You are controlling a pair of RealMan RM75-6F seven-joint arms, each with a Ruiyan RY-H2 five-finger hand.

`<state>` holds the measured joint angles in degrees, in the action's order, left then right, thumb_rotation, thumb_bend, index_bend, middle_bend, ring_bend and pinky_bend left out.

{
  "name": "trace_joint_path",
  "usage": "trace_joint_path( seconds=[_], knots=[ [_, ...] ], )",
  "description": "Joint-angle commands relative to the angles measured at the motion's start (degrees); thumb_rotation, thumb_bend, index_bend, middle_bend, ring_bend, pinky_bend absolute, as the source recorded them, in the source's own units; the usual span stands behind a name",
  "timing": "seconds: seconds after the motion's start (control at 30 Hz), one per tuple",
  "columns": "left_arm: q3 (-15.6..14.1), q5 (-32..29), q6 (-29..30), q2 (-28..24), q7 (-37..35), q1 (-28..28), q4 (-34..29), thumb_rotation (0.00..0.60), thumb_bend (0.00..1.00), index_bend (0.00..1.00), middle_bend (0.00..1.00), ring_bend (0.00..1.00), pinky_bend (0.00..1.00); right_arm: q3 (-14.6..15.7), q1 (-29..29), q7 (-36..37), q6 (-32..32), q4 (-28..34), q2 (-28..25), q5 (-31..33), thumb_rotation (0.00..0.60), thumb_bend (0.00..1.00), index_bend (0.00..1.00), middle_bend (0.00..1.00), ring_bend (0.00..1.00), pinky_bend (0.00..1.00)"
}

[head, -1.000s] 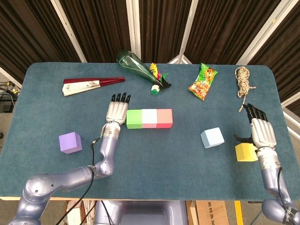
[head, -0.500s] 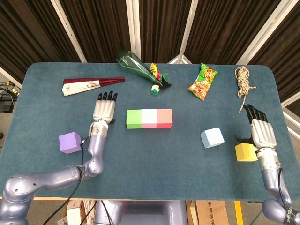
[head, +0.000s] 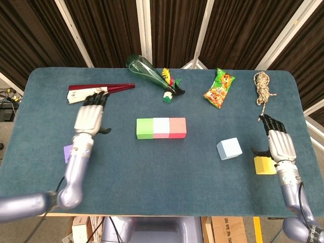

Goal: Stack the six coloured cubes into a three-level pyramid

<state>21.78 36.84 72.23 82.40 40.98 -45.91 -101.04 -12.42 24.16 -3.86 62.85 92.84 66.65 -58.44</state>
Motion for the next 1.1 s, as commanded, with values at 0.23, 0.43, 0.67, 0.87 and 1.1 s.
trace_joint_path(
  seconds=[0.23,0.43,0.67,0.87,1.1],
  knots=[
    [-8.76,13.47,10.68,-13.55,-9.42,14.73,-14.49,0.600,0.04,0.00,0.00,0.00,0.00,1.17,0.46,-4.97,-0.48,5.06,-2.18,0.25,0.600,0.22,0.00,0.00,0.00,0.00],
    [-10.52,16.50,11.78,-16.65,-11.55,17.62,-17.36,0.600,0.03,0.00,0.00,0.00,0.00,2.63,1.60,-8.83,-2.41,7.76,-3.29,0.16,0.600,0.22,0.00,0.00,0.00,0.00],
    [-10.60,18.79,11.44,-18.65,-13.91,19.03,-18.48,0.600,0.03,0.00,0.00,0.00,0.00,5.23,5.44,-14.65,-8.88,5.39,-3.38,0.25,0.600,0.22,0.00,0.00,0.00,0.00],
    [-10.40,19.43,11.17,-18.98,-14.47,19.48,-18.80,0.600,0.03,0.00,0.00,0.00,0.00,6.69,6.29,-16.00,-10.50,2.21,-1.20,1.55,0.600,0.22,0.00,0.00,0.00,0.00],
    [-10.19,20.04,11.22,-18.82,-14.56,19.90,-18.90,0.600,0.03,0.00,0.00,0.00,0.00,7.25,6.63,-15.57,-10.36,-1.96,2.91,1.90,0.600,0.22,0.00,0.00,0.00,0.00]
  ],
)
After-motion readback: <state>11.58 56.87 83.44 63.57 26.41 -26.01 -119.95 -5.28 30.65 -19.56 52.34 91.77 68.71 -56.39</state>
